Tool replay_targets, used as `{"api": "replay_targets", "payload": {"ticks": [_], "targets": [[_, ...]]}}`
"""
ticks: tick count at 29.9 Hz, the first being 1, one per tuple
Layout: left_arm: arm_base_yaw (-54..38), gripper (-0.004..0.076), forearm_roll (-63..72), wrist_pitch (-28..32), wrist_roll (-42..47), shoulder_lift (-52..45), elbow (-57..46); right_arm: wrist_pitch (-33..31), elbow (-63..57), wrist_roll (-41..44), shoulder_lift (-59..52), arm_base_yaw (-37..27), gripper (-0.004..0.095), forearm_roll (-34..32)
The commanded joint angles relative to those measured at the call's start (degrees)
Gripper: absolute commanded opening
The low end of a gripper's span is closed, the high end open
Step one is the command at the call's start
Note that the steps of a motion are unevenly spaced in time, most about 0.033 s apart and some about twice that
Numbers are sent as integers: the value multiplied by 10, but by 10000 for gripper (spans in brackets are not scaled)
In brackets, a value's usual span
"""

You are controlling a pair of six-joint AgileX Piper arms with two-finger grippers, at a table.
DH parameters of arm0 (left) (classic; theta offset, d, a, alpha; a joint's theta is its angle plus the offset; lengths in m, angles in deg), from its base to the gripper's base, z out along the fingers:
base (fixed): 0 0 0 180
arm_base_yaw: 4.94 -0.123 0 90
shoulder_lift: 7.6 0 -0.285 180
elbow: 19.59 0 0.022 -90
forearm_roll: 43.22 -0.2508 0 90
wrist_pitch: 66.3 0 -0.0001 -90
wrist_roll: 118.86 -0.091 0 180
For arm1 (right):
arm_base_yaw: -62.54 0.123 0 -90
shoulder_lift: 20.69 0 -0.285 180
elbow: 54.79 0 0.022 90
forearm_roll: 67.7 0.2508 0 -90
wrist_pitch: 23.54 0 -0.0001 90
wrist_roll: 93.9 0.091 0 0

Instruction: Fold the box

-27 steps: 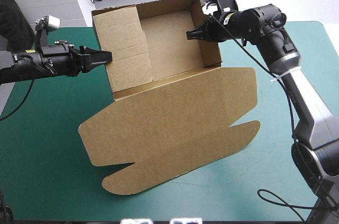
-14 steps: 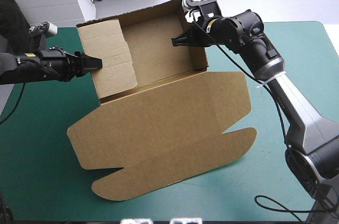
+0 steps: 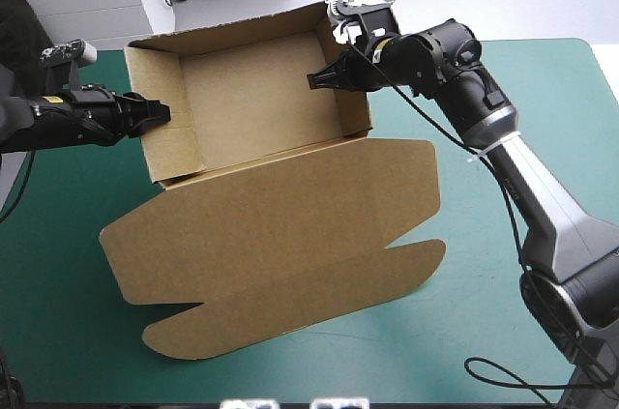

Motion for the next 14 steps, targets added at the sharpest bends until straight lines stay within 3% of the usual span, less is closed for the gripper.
{"api": "replay_targets", "payload": {"ticks": [1, 8, 14], "targets": [[34, -6, 32, 42, -2, -16, 18, 17, 18, -5, -34, 1, -8, 7], [140, -8, 6, 154, 1, -3, 18, -54, 18, -3, -29, 1, -8, -57], [214, -8, -217, 167, 133, 26, 18, -111, 18, 13, -23, 0, -19, -96]]}}
